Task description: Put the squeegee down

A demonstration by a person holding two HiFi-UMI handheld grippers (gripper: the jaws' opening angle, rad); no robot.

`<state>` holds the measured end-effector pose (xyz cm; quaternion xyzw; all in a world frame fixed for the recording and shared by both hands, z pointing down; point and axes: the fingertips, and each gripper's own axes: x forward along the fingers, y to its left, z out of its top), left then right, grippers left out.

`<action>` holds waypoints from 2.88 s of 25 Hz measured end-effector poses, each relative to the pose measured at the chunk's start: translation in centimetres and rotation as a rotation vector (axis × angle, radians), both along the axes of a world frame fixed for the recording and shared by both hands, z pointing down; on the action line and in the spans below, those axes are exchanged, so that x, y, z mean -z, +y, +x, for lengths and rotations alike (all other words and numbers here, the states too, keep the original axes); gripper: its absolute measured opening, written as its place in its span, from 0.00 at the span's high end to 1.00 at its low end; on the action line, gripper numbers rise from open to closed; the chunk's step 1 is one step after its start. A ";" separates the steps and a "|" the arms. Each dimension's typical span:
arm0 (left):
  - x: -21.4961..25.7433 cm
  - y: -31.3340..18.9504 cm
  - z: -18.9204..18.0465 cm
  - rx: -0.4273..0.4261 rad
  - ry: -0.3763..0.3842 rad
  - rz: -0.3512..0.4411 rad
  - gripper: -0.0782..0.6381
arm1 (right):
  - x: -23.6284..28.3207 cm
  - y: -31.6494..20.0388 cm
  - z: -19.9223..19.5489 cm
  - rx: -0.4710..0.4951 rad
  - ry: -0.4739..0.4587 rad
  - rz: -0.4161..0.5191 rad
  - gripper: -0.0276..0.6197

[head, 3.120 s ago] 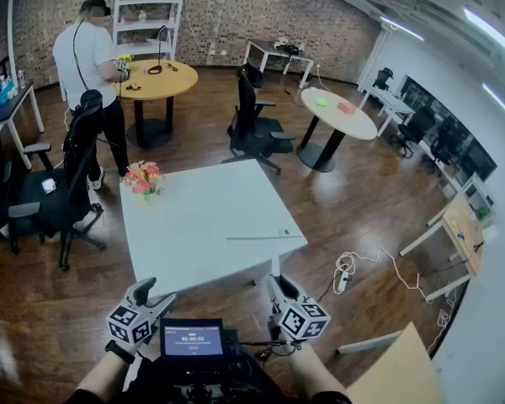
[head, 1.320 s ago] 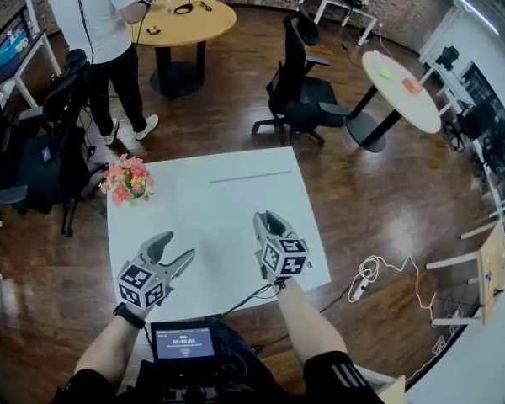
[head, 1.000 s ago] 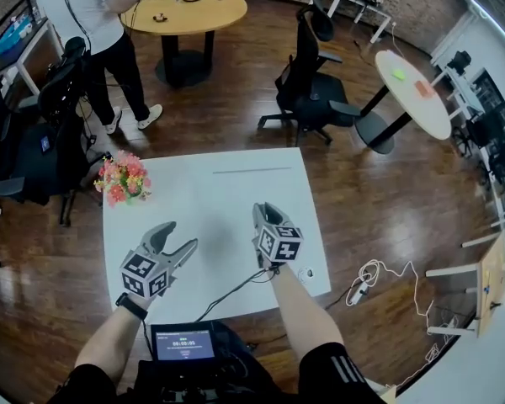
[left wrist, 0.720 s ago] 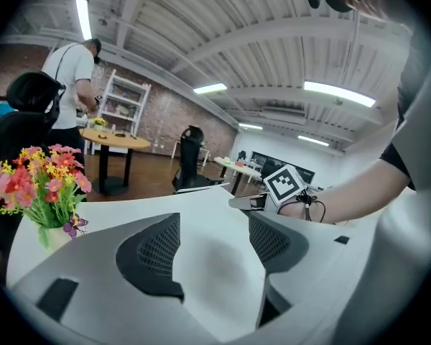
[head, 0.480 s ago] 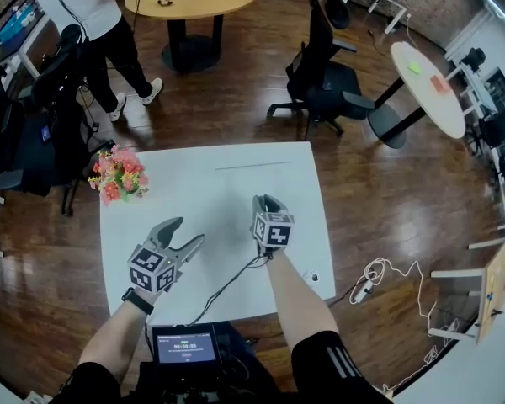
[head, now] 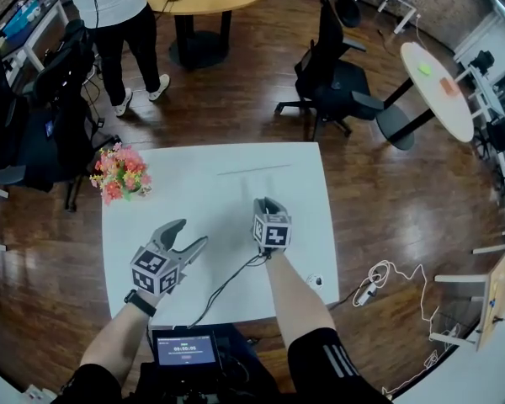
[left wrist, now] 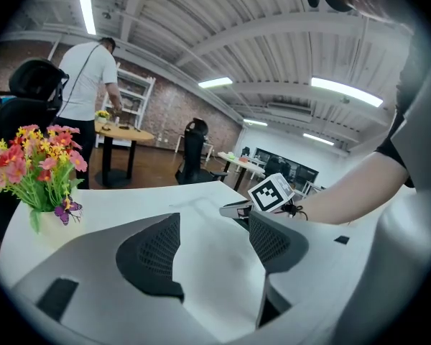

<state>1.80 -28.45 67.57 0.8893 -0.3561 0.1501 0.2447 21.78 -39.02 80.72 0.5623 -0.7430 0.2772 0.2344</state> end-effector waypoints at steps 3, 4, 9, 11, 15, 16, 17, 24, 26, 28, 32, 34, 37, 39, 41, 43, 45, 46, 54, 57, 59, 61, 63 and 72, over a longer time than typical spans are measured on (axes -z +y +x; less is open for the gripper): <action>-0.3 -0.1 0.1 0.001 -0.003 -0.006 0.46 | -1.4 0.3 0.2 -0.015 0.002 -0.025 0.78; -0.3 -0.1 0.1 0.001 -0.002 -0.008 0.46 | -1.6 0.4 0.2 -0.016 0.003 -0.030 0.78; -0.6 -0.1 0.4 -0.005 0.002 -0.009 0.46 | -2.2 0.3 -0.1 0.000 0.004 -0.041 0.78; -0.6 -0.1 0.5 -0.006 0.002 -0.009 0.46 | -2.4 0.4 -0.3 0.006 -0.001 -0.045 0.78; -0.3 0.0 0.6 -0.005 0.000 -0.009 0.46 | -2.4 0.6 0.0 -0.005 0.000 -0.061 0.78; -0.2 0.0 0.5 -0.005 -0.001 -0.008 0.46 | -2.5 0.6 0.0 -0.006 -0.001 -0.064 0.77; -0.2 0.0 0.5 -0.004 -0.002 -0.007 0.46 | -2.6 0.6 0.1 -0.005 -0.003 -0.065 0.77; 1.0 0.2 0.4 -0.001 -0.007 0.011 0.46 | -0.5 0.3 0.2 0.011 0.009 -0.010 0.72; 1.7 0.3 0.4 0.000 -0.007 0.021 0.46 | 1.1 0.0 0.0 0.020 -0.001 0.024 0.72; 2.3 0.5 0.3 0.000 -0.007 0.031 0.46 | 2.7 -0.1 -0.4 0.027 -0.015 0.057 0.72; 3.4 1.3 0.3 0.000 -0.004 0.049 0.46 | 5.2 0.5 -1.0 0.061 -0.035 0.114 0.71; 4.1 2.0 0.2 -0.002 -0.004 0.056 0.46 | 6.6 1.2 -1.3 0.078 -0.045 0.140 0.71; 5.0 3.1 -0.1 -0.007 -0.001 0.067 0.46 | 8.4 2.4 -1.7 0.091 -0.067 0.170 0.71; 5.4 4.0 -0.4 -0.010 0.003 0.071 0.46 | 9.4 3.5 -1.9 0.091 -0.087 0.185 0.71; 5.9 5.0 -0.5 -0.018 0.009 0.075 0.46 | 10.5 4.8 -1.9 0.088 -0.096 0.201 0.71; 6.4 6.1 -0.6 -0.032 0.015 0.080 0.46 | 12.0 6.1 -1.8 0.087 -0.093 0.227 0.71; 6.9 7.3 -0.9 -0.045 0.017 0.086 0.46 | 13.8 7.3 -2.1 0.088 -0.088 0.259 0.71; 7.1 7.9 -1.2 -0.050 0.018 0.088 0.46 | 14.7 8.1 -2.4 0.088 -0.087 0.275 0.71; 9.0 12.6 -2.8 -0.100 0.038 0.123 0.46 | 20.5 15.1 -5.0 0.078 -0.123 0.362 0.71; 10.1 14.8 -3.0 -0.117 0.049 0.137 0.46 | 22.1 18.6 -5.8 0.076 -0.154 0.376 0.71; 10.7 16.4 -3.4 -0.127 0.056 0.148 0.46 | 22.9 21.0 -6.6 0.082 -0.183 0.376 0.71; 11.2 17.9 -4.0 -0.138 0.062 0.160 0.46 | 23.6 23.4 -7.5 0.087 -0.195 0.381 0.72; 11.6 19.3 -4.6 -0.148 0.068 0.170 0.46 | 24.5 25.6 -7.9 0.081 -0.196 0.393 0.75; 12.5 25.8 -7.0 -0.204 0.077 0.190 0.46 | 27.5 34.4 -10.9 0.090 -0.189 0.417 0.81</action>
